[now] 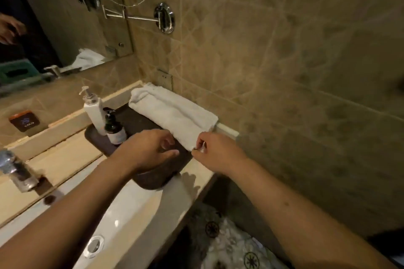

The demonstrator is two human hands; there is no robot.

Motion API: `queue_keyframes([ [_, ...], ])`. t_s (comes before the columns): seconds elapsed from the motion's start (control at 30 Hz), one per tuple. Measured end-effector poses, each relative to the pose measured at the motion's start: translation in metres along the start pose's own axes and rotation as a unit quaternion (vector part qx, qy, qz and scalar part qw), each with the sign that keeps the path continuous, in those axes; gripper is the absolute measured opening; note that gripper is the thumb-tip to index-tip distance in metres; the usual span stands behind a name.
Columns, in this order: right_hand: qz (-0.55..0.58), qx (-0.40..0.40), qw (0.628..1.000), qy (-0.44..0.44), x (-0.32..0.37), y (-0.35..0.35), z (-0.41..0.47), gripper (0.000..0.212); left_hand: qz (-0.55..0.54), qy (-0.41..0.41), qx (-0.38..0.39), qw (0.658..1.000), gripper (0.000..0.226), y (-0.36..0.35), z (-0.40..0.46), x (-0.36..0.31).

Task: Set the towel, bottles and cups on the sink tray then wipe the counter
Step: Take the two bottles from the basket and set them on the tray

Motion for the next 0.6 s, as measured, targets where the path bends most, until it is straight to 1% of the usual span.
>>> queue_keyframes([
  [0.07, 0.011, -0.009, 0.999, -0.029, -0.034, 0.015, -0.056, 0.018, -0.002, -0.047, 0.021, 0.999, 0.030, -0.019, -0.008, -0.058],
  [0.17, 0.010, -0.042, 0.996, -0.079, -0.092, 0.037, -0.153, 0.020, 0.004, -0.122, 0.038, 0.992, 0.030, -0.055, -0.024, -0.151],
  [0.23, 0.003, -0.066, 0.990, -0.124, -0.132, 0.049, -0.227, 0.024, 0.006, -0.176, 0.051, 0.983, 0.027, -0.083, -0.036, -0.219],
  [0.3, 0.011, -0.087, 0.980, -0.177, -0.171, 0.057, -0.301, 0.022, 0.004, -0.224, 0.076, 0.972, 0.027, -0.111, -0.049, -0.284],
  [0.43, 0.041, -0.135, 0.944, -0.297, -0.237, 0.066, -0.450, 0.020, 0.016, -0.322, 0.130, 0.938, 0.028, -0.167, -0.082, -0.413],
  [0.6, 0.069, -0.197, 0.875, -0.437, -0.300, 0.065, -0.617, 0.017, 0.020, -0.444, 0.180, 0.878, 0.022, -0.223, -0.137, -0.560],
])
Point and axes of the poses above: each hand's wrist, its own z-axis towards the middle knuckle, its own y-axis out of the back of the hand, x = y × z, the point moved 4 cm from there along z, towards the middle knuckle, and after that the axes turned 2 degrees about -z, right-handed, at the moved point
